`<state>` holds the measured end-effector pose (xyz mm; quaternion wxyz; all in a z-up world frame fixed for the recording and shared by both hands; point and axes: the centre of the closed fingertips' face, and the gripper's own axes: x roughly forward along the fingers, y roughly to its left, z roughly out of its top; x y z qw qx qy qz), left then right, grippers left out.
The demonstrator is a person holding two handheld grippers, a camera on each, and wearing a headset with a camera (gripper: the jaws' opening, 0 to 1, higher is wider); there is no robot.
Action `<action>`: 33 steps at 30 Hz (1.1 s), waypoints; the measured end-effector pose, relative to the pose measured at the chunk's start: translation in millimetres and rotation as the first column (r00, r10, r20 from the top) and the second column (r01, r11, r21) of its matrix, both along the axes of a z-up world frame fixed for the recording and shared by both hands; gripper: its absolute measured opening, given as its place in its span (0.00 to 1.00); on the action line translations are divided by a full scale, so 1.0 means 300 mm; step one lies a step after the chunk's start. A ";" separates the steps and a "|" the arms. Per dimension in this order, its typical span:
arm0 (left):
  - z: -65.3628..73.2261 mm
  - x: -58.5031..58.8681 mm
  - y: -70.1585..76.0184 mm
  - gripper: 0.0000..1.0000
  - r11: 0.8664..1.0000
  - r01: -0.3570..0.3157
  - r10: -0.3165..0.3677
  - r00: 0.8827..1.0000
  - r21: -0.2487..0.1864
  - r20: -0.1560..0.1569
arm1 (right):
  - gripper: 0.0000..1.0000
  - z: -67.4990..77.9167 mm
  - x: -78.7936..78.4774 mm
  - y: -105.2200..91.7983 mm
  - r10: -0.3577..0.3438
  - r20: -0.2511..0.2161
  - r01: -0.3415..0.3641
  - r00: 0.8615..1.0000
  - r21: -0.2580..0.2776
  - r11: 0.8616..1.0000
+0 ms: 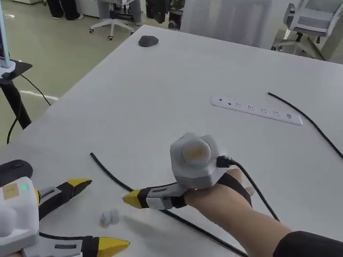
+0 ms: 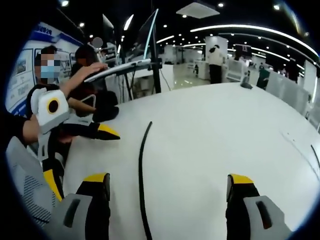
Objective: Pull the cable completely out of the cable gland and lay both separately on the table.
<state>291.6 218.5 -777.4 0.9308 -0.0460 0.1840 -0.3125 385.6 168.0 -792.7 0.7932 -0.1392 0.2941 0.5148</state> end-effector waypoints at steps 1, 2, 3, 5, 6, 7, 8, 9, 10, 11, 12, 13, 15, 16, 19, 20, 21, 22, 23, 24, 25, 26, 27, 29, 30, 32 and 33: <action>0.004 -0.002 -0.002 0.99 1.000 0.004 -0.004 1.000 -0.003 -0.012 | 0.99 0.009 0.007 -0.023 -0.005 0.012 0.005 1.000 0.001 1.000; 0.011 0.000 -0.004 0.99 1.000 0.004 -0.004 1.000 -0.004 -0.014 | 0.99 0.016 0.013 -0.051 -0.020 0.019 0.020 1.000 -0.004 1.000; 0.017 0.003 -0.006 0.99 1.000 0.006 -0.006 1.000 0.008 -0.012 | 0.99 0.027 0.020 -0.089 -0.034 0.026 0.034 0.999 -0.008 0.999; 0.031 0.006 -0.014 0.99 1.000 0.014 -0.014 1.000 0.013 -0.010 | 0.99 0.041 0.027 -0.155 -0.067 0.020 0.067 0.998 -0.018 0.998; 0.042 0.007 -0.024 0.99 1.000 0.024 -0.024 1.000 0.009 -0.010 | 0.99 0.047 0.027 -0.180 -0.075 0.023 0.075 0.997 -0.022 0.997; 0.046 0.009 -0.030 0.99 0.999 0.031 -0.031 0.999 0.017 -0.012 | 0.99 0.053 0.029 -0.208 -0.087 0.026 0.088 0.996 -0.029 0.996; 0.052 0.008 -0.039 0.99 0.998 0.046 -0.046 0.999 0.033 -0.015 | 0.99 0.059 0.028 -0.249 -0.102 0.024 0.103 0.995 -0.043 0.994; 0.061 0.010 -0.046 0.99 0.998 0.050 -0.050 0.999 0.030 -0.013 | 0.99 0.065 0.026 -0.277 -0.111 0.024 0.112 0.994 -0.050 0.992; 0.071 0.013 -0.054 0.99 0.998 0.057 -0.056 0.998 0.037 -0.011 | 0.99 0.067 0.023 -0.323 -0.132 0.014 0.133 0.991 -0.070 0.989; 0.079 0.013 -0.060 0.99 0.997 0.065 -0.065 0.998 0.047 -0.010 | 0.99 0.069 0.016 -0.355 -0.143 0.002 0.143 0.990 -0.083 0.986; 0.087 0.013 -0.066 0.99 0.996 0.070 -0.069 0.998 0.049 -0.010 | 0.99 0.071 0.012 -0.385 -0.156 -0.002 0.155 0.988 -0.093 0.983; 0.092 0.015 -0.074 0.99 0.995 0.080 -0.080 0.997 0.064 -0.008 | 0.99 0.069 -0.001 -0.436 -0.183 -0.023 0.179 0.983 -0.119 0.977; 0.085 0.013 -0.079 0.99 0.992 0.090 -0.088 0.996 0.091 -0.020 | 0.99 0.072 -0.034 -0.504 -0.171 -0.032 0.165 0.985 -0.133 0.977; 0.088 0.013 -0.083 0.99 0.992 0.089 -0.088 0.996 0.085 -0.023 | 0.99 0.074 -0.044 -0.538 -0.186 -0.033 0.179 0.982 -0.141 0.974; 0.097 0.006 -0.097 0.99 0.991 0.093 -0.091 0.995 0.099 -0.029 | 0.99 0.083 -0.090 -0.637 -0.270 -0.099 0.258 0.958 -0.118 0.959; 0.098 0.006 -0.098 0.99 0.991 0.093 -0.090 0.995 0.099 -0.034 | 0.99 0.087 -0.101 -0.662 -0.282 -0.107 0.270 0.953 -0.111 0.956; 0.101 0.005 -0.104 0.99 0.991 0.096 -0.092 0.995 0.095 -0.045 | 0.99 0.091 -0.120 -0.706 -0.303 -0.111 0.291 0.946 -0.113 0.950; 0.103 0.004 -0.108 0.99 0.990 0.098 -0.093 0.994 0.097 -0.052 | 0.99 0.095 -0.134 -0.735 -0.310 -0.107 0.298 0.945 -0.116 0.947; 0.106 0.004 -0.113 0.99 0.989 0.097 -0.092 0.994 0.108 -0.055 | 0.99 0.101 -0.155 -0.771 -0.318 -0.102 0.307 0.943 -0.113 0.945; 0.106 0.004 -0.115 0.99 0.986 0.102 -0.095 0.994 0.132 -0.060 | 0.99 0.105 -0.171 -0.795 -0.328 -0.103 0.316 0.939 -0.114 0.942; 0.106 0.003 -0.121 0.99 0.984 0.107 -0.099 0.993 0.141 -0.058 | 0.99 0.116 -0.197 -0.818 -0.326 -0.107 0.317 0.939 -0.094 0.944; 0.110 0.006 -0.126 0.99 0.985 0.105 -0.098 0.994 0.137 -0.056 | 0.99 0.125 -0.207 -0.830 -0.343 -0.110 0.336 0.933 -0.072 0.939; 0.111 0.010 -0.130 0.99 0.985 0.104 -0.096 0.994 0.135 -0.060 | 0.99 0.124 -0.219 -0.854 -0.366 -0.118 0.359 0.923 -0.075 0.930; 0.122 0.018 -0.141 0.99 0.987 0.101 -0.093 0.993 0.126 -0.066 | 0.99 0.121 -0.241 -0.898 -0.374 -0.105 0.368 0.922 -0.072 0.927; 0.127 0.020 -0.145 0.99 0.987 0.100 -0.092 0.994 0.125 -0.065 | 0.99 0.117 -0.247 -0.922 -0.393 -0.101 0.387 0.914 -0.070 0.919; 0.139 0.022 -0.159 0.99 0.987 0.105 -0.098 0.993 0.123 -0.062 | 0.99 0.110 -0.263 -0.938 -0.405 -0.114 0.400 0.907 -0.061 0.914; 0.142 0.022 -0.165 0.99 0.987 0.107 -0.099 0.993 0.124 -0.063 | 0.99 0.107 -0.272 -0.942 -0.406 -0.118 0.403 0.906 -0.053 0.914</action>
